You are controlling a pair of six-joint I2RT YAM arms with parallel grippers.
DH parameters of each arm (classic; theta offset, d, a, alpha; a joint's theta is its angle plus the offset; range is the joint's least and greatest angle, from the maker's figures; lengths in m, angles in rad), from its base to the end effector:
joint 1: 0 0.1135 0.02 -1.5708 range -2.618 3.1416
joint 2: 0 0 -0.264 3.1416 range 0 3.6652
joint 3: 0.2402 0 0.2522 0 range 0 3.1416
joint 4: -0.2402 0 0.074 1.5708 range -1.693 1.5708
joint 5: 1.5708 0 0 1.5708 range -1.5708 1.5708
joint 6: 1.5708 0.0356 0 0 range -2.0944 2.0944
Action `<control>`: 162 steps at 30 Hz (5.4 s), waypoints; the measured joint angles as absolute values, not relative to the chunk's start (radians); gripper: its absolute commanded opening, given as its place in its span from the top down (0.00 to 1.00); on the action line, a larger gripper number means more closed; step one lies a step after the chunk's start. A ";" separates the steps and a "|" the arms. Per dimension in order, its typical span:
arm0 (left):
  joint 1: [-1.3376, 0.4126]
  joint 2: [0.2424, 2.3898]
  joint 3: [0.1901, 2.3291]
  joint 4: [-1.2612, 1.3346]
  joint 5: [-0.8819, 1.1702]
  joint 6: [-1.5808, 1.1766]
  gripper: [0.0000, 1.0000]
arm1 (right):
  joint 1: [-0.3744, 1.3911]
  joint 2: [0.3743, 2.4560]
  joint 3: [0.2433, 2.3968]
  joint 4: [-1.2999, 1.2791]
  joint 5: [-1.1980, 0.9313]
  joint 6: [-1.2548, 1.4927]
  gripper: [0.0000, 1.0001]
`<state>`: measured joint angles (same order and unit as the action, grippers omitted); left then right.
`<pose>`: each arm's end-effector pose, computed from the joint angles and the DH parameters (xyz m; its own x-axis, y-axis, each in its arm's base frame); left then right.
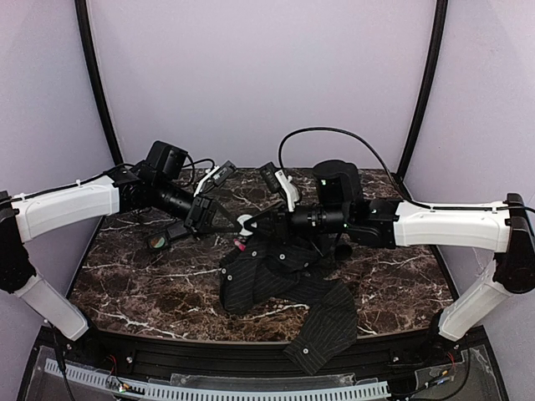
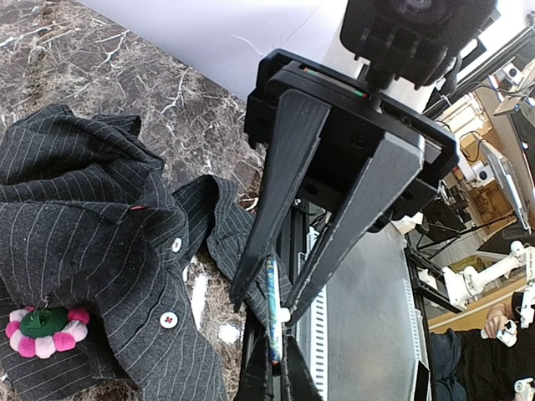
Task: Remove the brooch from the garment
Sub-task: Close the brooch securely, then place the brooch in the brooch box, then adjust the crumpled clothing at the center of the board.
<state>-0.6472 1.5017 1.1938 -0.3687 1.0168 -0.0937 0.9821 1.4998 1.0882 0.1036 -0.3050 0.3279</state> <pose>0.2416 -0.2205 0.3017 -0.5765 0.3740 -0.7265 0.7958 0.0551 -0.6031 0.1869 0.2992 0.3011 -0.4660 -0.1447 -0.8729 -0.8472 0.3573 0.3931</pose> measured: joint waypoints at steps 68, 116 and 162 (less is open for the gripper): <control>-0.402 1.865 1.411 -0.736 -0.259 -0.023 0.99 | 0.837 1.178 0.842 0.113 0.101 0.354 0.04; -0.360 2.033 1.523 -0.839 -0.176 0.022 0.60 | 0.764 1.178 0.785 0.179 0.037 0.406 0.05; -0.516 1.625 1.323 -0.547 0.562 -0.026 0.16 | 0.931 1.538 1.050 -0.063 0.015 0.382 0.85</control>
<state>-0.5156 1.6253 1.3228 -0.5468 0.5621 -0.0257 0.9306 1.5375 1.0496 -0.0631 0.0154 0.3824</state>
